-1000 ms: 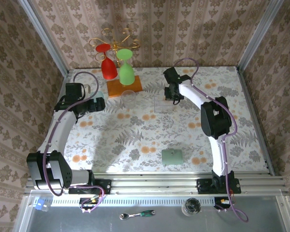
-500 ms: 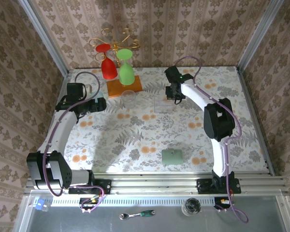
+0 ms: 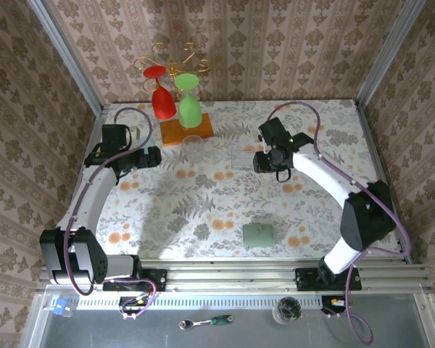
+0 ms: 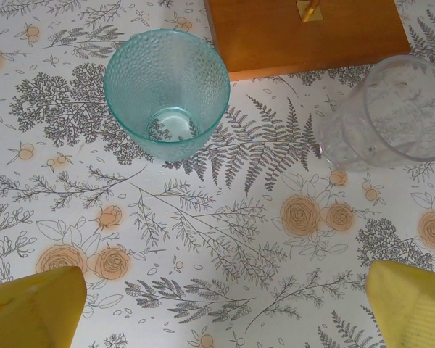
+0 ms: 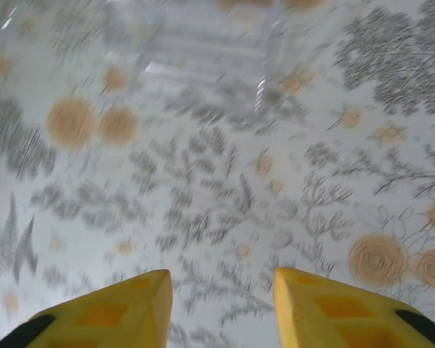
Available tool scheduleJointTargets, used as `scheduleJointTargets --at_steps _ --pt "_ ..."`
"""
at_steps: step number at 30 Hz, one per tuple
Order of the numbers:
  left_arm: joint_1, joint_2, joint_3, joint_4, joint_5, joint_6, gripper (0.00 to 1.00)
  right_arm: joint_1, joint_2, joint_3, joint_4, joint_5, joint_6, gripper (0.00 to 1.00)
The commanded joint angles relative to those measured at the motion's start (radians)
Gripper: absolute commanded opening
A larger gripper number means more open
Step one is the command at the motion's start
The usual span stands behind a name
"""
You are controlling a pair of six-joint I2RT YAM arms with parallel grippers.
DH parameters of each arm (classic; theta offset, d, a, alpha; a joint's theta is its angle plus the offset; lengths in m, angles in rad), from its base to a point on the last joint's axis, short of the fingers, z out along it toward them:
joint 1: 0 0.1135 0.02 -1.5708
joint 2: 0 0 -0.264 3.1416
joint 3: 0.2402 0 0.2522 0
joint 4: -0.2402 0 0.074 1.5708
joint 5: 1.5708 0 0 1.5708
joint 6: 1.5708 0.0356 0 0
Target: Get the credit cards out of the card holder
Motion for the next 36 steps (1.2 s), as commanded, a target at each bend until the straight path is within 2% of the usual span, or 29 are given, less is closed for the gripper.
scheduleJointTargets --at_steps 1,8,11,14,19,25,27,29,36 --pt "-0.007 -0.024 0.001 0.003 0.002 0.01 1.0 0.035 -0.088 -0.062 -0.023 -0.107 -0.284 0.48" --pt "-0.006 -0.027 -0.001 -0.001 -0.009 0.013 1.0 0.166 -0.267 -0.251 -0.023 -0.147 -0.73 0.69" --pt "-0.007 -0.028 -0.002 0.0 -0.013 0.016 1.0 0.225 -0.317 -0.311 -0.034 -0.153 -0.86 0.82" --pt "-0.007 -0.024 -0.001 -0.001 -0.012 0.016 1.0 0.279 -0.331 -0.343 -0.07 -0.131 -0.953 0.91" --pt "-0.007 -0.017 0.002 -0.003 -0.01 0.014 1.0 0.355 -0.294 -0.379 -0.107 -0.015 -1.006 0.92" --pt "-0.007 -0.016 0.0 -0.004 -0.01 0.014 1.0 0.414 -0.28 -0.434 -0.062 0.057 -1.031 0.94" --pt "-0.006 -0.014 0.002 -0.005 -0.01 0.015 1.0 0.42 -0.268 -0.44 -0.05 0.07 -1.035 0.95" --pt "-0.007 -0.013 0.0 -0.004 -0.013 0.015 1.0 0.421 -0.25 -0.449 -0.028 0.089 -1.042 1.0" --pt "-0.007 -0.007 0.001 -0.006 -0.016 0.017 1.0 0.421 -0.205 -0.456 0.025 0.072 -1.048 1.0"
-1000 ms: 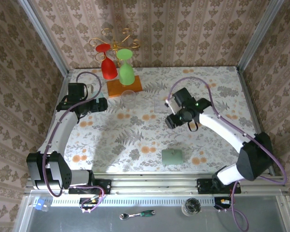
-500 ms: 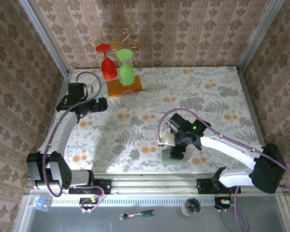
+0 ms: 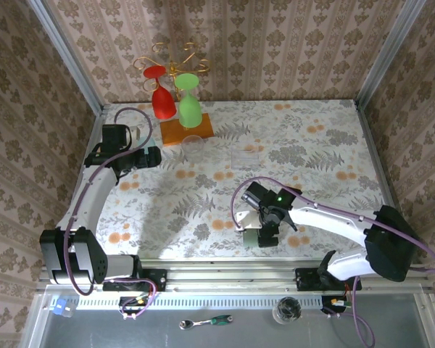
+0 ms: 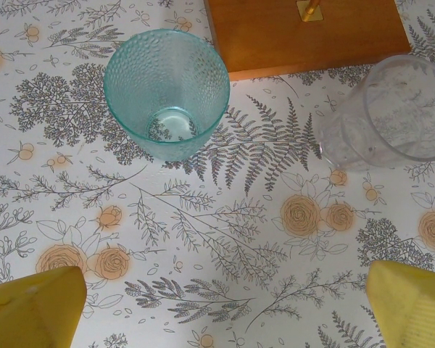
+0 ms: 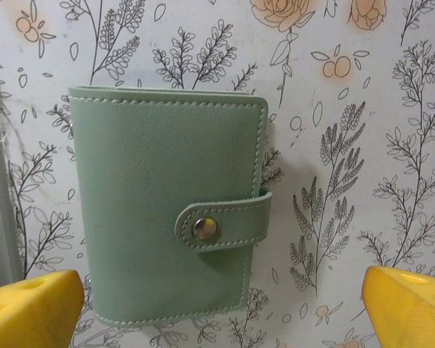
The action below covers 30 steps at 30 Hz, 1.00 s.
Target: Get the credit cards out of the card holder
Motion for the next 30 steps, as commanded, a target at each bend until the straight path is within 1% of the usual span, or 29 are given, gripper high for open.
scheduleJointTargets --at_steps 1,7,14,18,24,30 --pt "-0.006 -0.006 0.002 -0.006 -0.013 0.016 1.0 0.006 0.043 -0.017 0.038 0.005 -0.021 1.0" --pt "-0.007 0.005 0.007 -0.011 -0.012 0.017 1.0 0.012 0.1 -0.024 0.05 -0.05 0.004 1.0" --pt "-0.007 0.016 0.01 -0.013 -0.005 0.013 1.0 0.027 0.144 -0.066 0.103 -0.057 0.034 1.0" --pt "-0.007 0.021 0.012 -0.015 -0.002 0.013 1.0 0.034 0.177 -0.074 0.13 -0.04 0.036 0.99" --pt "-0.007 0.028 0.014 -0.017 0.0 0.011 1.0 0.038 0.19 -0.066 0.127 -0.039 0.035 0.92" --pt "-0.007 0.031 0.016 -0.018 0.001 0.011 1.0 0.038 0.171 -0.064 0.114 -0.034 0.037 0.86"
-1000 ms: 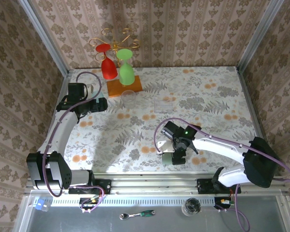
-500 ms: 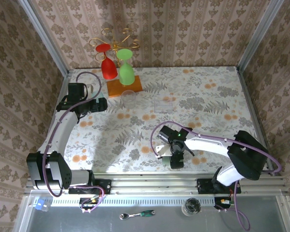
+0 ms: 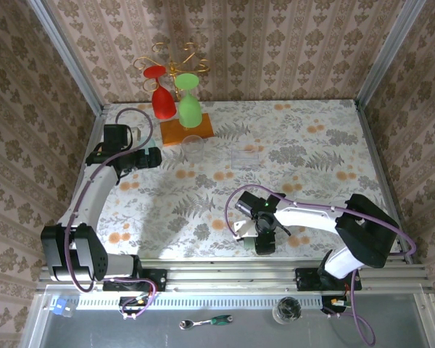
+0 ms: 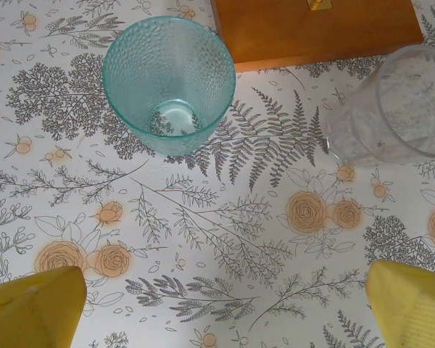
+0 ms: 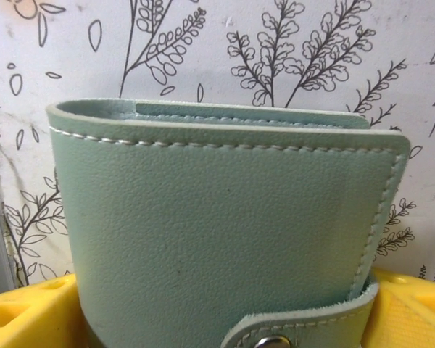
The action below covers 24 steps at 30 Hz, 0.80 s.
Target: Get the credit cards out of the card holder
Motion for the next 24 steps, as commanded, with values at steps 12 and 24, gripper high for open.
scheduleJointTargets --at_steps 12,24 --pt "-0.007 0.011 0.018 -0.019 0.012 0.008 1.0 0.006 -0.044 0.033 0.01 -0.003 0.03 0.74" --pt "-0.007 0.008 0.023 -0.027 0.023 0.003 1.0 0.008 0.005 0.264 0.072 0.04 0.58 0.67"
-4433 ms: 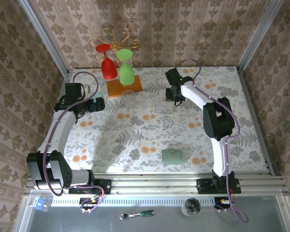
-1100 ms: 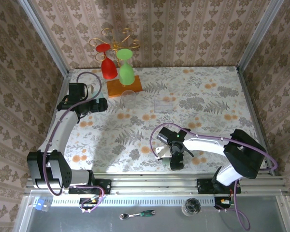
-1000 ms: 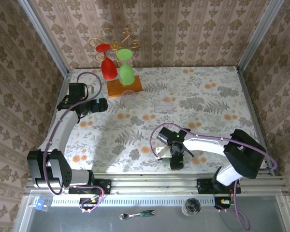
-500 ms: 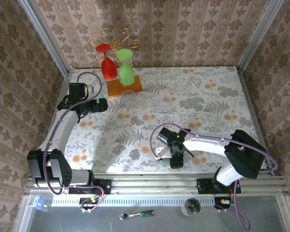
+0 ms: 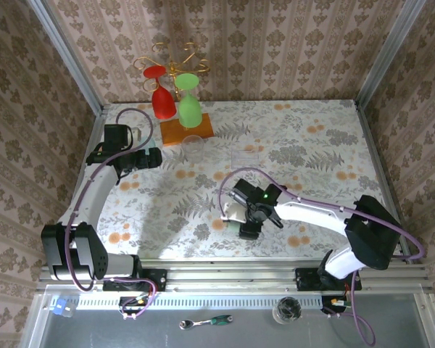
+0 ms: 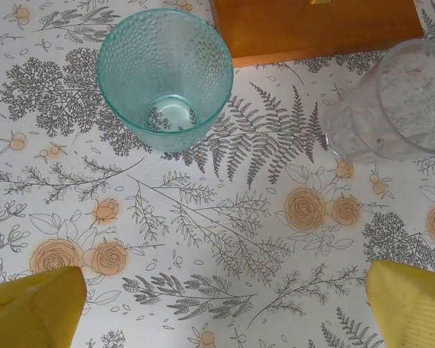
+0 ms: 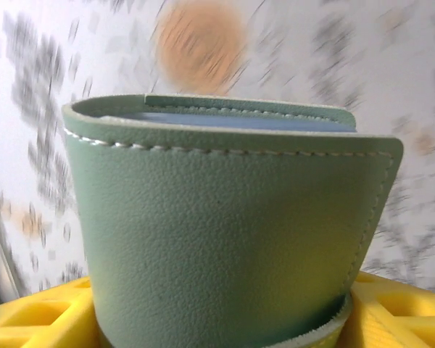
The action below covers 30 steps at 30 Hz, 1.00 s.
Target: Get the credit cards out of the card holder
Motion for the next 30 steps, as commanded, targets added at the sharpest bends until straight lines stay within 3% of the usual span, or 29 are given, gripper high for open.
scheduleJointTargets --at_steps 1,7,14,20,30 --pt "-0.007 -0.001 0.022 -0.022 0.014 0.004 1.0 0.006 0.039 0.096 0.035 0.073 0.323 0.67" --pt "-0.009 -0.014 0.022 -0.023 0.016 0.004 1.0 0.004 0.129 0.255 -0.109 0.187 0.75 0.63" --pt "-0.009 -0.016 0.021 -0.023 0.011 0.005 1.0 -0.007 0.205 0.362 -0.262 0.2 1.09 0.58" --pt "-0.009 -0.018 0.018 -0.025 0.009 0.005 1.0 -0.043 0.255 0.386 -0.287 0.202 1.149 0.58" --pt "-0.01 -0.006 0.019 -0.025 0.006 0.006 1.0 -0.148 0.407 0.467 -0.313 0.206 1.111 0.62"
